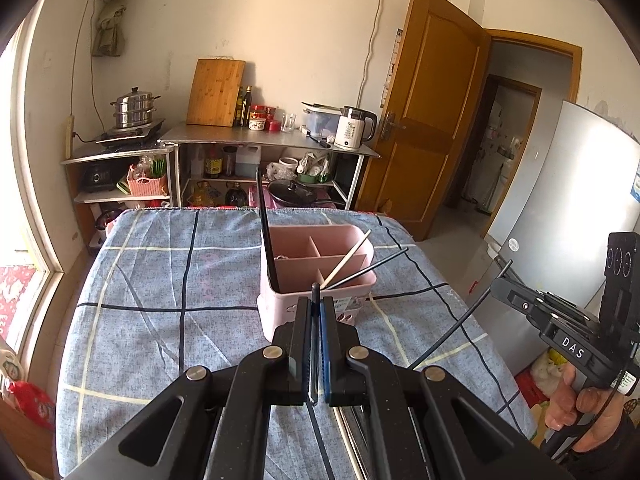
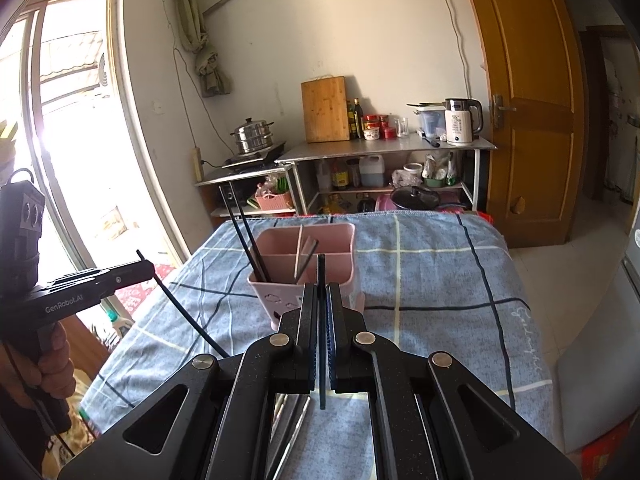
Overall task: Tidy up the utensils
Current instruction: 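Lift both held chopsticks and lower them into the pink basket, then open both tools to release the chopsticks inside the basket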
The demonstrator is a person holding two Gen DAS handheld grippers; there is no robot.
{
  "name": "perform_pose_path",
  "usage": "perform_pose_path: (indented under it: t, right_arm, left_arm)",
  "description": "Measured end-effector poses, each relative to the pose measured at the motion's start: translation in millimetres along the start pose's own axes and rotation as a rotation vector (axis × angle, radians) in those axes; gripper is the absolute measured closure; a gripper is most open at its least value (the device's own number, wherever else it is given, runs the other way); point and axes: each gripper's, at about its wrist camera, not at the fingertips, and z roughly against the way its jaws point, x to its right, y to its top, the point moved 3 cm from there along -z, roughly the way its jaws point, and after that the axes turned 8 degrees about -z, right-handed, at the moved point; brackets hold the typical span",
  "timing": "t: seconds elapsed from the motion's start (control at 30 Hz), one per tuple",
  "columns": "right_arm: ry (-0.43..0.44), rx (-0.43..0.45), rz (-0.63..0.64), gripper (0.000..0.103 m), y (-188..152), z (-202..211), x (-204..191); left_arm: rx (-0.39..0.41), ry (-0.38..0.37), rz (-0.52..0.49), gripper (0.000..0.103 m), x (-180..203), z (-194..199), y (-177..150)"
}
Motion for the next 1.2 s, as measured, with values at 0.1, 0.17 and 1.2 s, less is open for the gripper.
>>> perform_pose_path:
  t: [0.1, 0.17, 1.2]
  right_arm:
    - [0.018, 0.011, 0.008, 0.099, 6, -1, -8]
    - [0.032, 0.016, 0.008, 0.099, 9, -2, -12]
    - [0.114, 0.182, 0.025, 0.099, 102, -46, -52]
  left_arm:
    - [0.015, -0.002, -0.005, 0.1, 0, 3, 9]
    - [0.023, -0.006, -0.004, 0.1, -1, 4, 16]
    - [0.14, 0.032, -0.017, 0.1, -34, -29, 119]
